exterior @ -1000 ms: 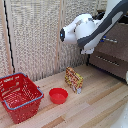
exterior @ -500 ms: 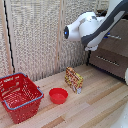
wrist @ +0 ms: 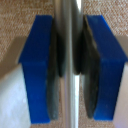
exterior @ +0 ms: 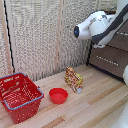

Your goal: Compassionately, move the pinch receptors towards pink recepticle. Embrace the recepticle delicately and rise accordingly. Progress forward guided by applied tension and move towards the highest section of the storage unit. Place the recepticle delicately and shut the storage unit.

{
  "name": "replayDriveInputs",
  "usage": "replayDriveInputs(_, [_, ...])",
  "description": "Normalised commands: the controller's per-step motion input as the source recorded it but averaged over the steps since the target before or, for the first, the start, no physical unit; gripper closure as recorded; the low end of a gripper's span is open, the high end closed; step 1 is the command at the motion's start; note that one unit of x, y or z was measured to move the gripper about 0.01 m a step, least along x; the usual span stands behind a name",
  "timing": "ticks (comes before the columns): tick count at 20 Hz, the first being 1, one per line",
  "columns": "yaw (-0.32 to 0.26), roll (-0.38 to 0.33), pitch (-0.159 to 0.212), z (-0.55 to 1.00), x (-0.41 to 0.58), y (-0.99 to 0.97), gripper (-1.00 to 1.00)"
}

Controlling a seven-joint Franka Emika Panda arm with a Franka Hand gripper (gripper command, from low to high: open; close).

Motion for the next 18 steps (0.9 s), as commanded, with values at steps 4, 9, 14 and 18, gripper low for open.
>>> replayDriveInputs(4, [0.073,-0.001,-0.126,0.13,-0.153,-0.73,1.0])
replayDriveInputs(9, [0.12,0.0,-0.073,0.05,-0.054,-0.55,1.0])
replayDriveInputs(14, [0.02,-0.003,-0.009,0.0,0.046,0.21,-1.0])
replayDriveInputs(18, [-0.004,0.001,0.0,0.04,0.284,0.34,-1.0])
